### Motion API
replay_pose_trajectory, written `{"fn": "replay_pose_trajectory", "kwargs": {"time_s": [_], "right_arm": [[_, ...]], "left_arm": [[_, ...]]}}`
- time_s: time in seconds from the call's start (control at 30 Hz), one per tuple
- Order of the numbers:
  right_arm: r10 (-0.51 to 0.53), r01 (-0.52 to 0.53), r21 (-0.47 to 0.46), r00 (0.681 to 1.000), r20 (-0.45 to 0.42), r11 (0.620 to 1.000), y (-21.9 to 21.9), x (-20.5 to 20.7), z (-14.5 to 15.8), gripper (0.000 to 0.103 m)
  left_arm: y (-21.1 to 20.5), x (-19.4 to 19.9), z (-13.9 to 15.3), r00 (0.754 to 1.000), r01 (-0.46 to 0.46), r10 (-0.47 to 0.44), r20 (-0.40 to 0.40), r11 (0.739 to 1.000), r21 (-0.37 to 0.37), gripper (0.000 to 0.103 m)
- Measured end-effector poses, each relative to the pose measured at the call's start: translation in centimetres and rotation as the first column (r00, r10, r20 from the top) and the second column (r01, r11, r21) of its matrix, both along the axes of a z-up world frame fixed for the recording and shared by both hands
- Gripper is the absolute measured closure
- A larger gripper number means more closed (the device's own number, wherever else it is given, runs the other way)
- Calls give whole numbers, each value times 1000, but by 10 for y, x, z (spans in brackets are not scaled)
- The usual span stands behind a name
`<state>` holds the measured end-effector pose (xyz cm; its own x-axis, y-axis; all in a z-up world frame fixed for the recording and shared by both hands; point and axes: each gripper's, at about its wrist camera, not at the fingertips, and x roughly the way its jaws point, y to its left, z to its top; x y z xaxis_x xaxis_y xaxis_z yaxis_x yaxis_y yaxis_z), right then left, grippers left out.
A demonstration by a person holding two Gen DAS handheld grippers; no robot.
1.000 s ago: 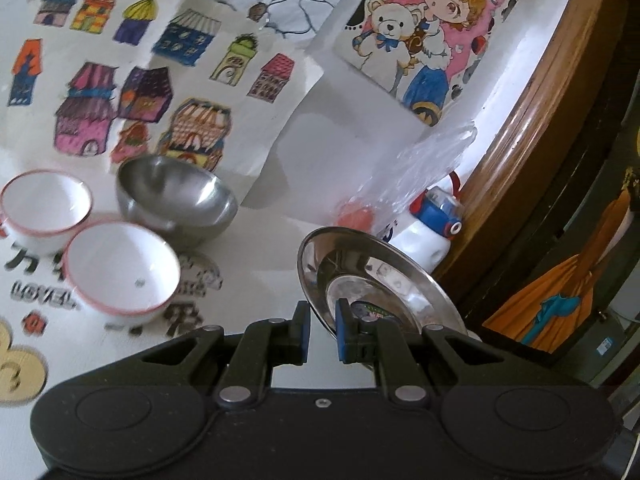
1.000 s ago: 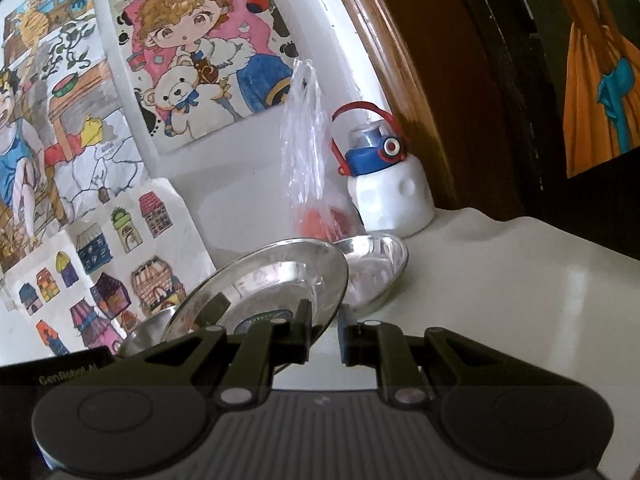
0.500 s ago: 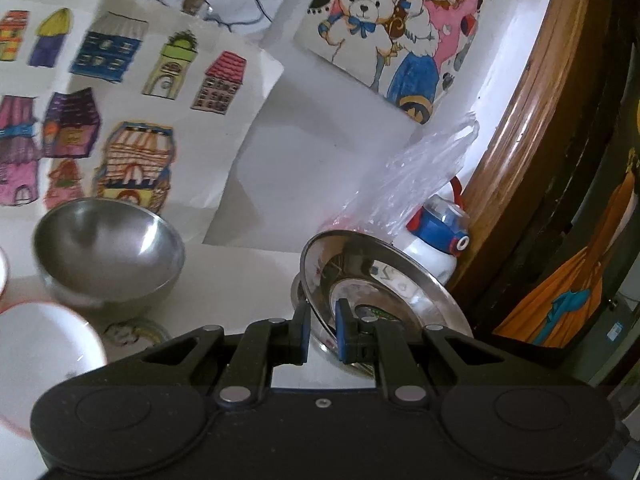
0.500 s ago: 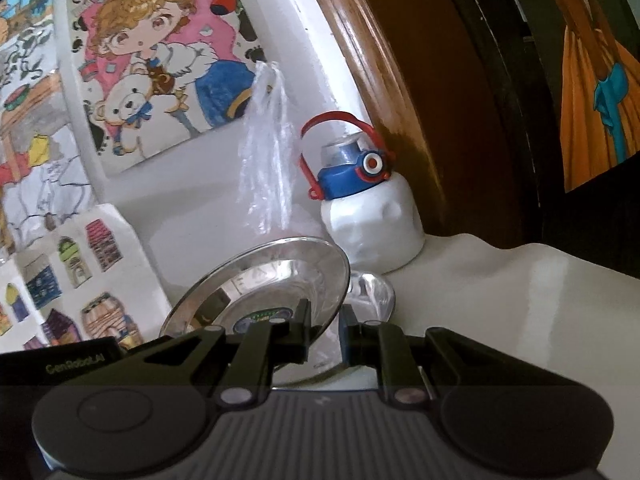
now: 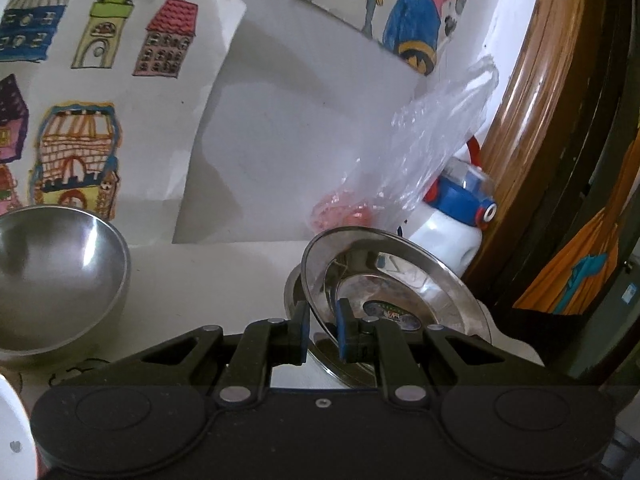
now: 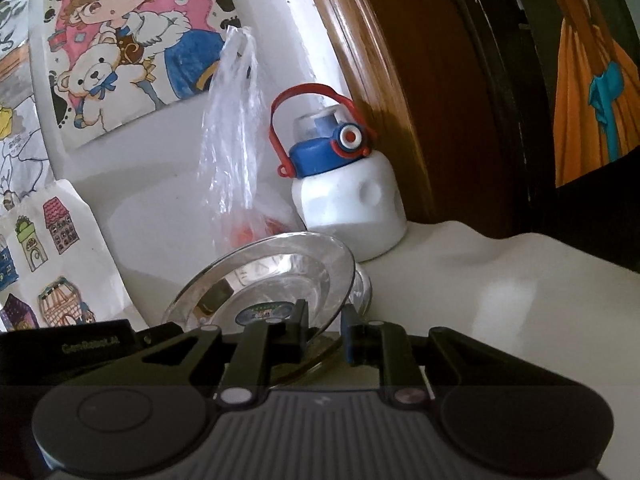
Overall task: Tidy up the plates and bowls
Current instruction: 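Carry the steel plate onto the plate stack by the water bottle, then open both grippers and lift away from the plate stack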
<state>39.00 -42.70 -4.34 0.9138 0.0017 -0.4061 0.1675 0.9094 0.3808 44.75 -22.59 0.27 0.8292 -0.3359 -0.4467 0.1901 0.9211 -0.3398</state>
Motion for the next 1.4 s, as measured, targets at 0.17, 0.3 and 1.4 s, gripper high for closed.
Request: {"fn": "replay_pose_trajectory", "kwargs": {"time_s": [0.17, 0.3, 1.4], "right_arm": [[0, 0, 11, 1000, -5, 1000, -1, 1, -2, 82], [2, -2, 15, 1000, -4, 1000, -1, 2, -1, 80], [-40, 36, 65, 997, 66, 997, -11, -9, -1, 15]], "left_arm": [[-4, 5, -4, 1000, -4, 4, -15, 1000, 23, 87], [-7, 8, -6, 1000, -2, 3, -26, 999, 43, 86], [0, -1, -6, 999, -33, 34, -27, 998, 57, 70]]}}
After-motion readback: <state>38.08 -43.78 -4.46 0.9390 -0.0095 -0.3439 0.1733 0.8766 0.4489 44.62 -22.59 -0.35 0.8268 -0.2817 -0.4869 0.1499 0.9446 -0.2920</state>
